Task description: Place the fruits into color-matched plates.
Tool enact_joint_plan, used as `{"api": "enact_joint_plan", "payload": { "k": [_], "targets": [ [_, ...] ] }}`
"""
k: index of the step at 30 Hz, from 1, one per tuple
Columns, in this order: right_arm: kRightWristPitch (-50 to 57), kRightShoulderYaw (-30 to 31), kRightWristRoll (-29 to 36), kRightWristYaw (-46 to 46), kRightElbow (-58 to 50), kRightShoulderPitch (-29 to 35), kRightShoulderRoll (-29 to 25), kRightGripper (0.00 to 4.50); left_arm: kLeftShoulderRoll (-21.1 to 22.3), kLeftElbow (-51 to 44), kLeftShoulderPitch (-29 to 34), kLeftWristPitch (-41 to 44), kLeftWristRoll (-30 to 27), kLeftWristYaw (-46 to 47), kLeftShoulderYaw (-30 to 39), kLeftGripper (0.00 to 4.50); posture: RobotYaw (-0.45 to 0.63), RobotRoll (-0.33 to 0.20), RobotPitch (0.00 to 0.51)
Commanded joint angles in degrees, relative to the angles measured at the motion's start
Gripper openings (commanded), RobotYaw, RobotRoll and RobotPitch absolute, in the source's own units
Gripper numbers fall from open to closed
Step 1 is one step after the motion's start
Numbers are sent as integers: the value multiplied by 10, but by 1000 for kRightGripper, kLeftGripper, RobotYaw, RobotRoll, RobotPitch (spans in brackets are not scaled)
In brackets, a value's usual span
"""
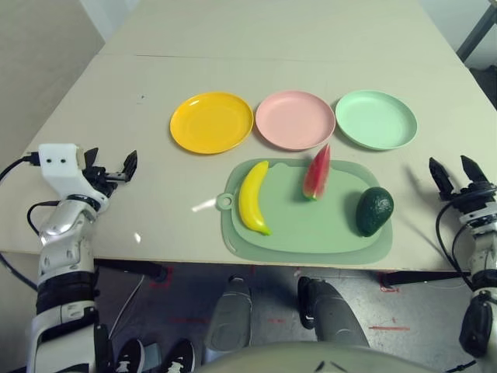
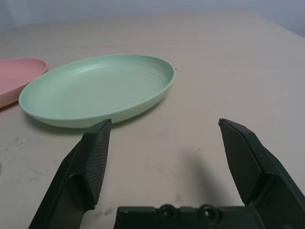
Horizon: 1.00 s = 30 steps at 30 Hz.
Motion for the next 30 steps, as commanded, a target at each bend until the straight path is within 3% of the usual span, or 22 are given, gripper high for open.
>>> {"api": "enact_joint_plan", "payload": {
  "k": [1,8,16,20,22,26,30],
  "targets": [
    [3,3,0,3,14,-4,0,4500,5,-9,1,4,2,6,3,4470,83,0,199],
    [1,1,0,10,26,-12,-4,4500,9,-30,15,12,-2,11,9,4470,71,0,206],
    [-3,-13,12,13,-12,8,-20,4500,-14,-100,56,17,-44,-8,22,4470,48,0,200],
    [40,-21,41,5,-97,12,-30,4500,-4,-251,89,36,-207,-225,4,4470,48,0,224],
    [77,-20,54,-4,-155,18,-36,4500,39,-314,105,91,-246,-303,-25,4470,25,0,232],
    [159,-20,63,-23,-233,28,-75,4500,116,-391,133,147,-259,-403,-83,4470,-19,0,236],
    [315,23,61,-33,-353,-1,-171,4500,180,-386,103,151,-250,-520,-129,4470,-72,0,246]
  ]
}}
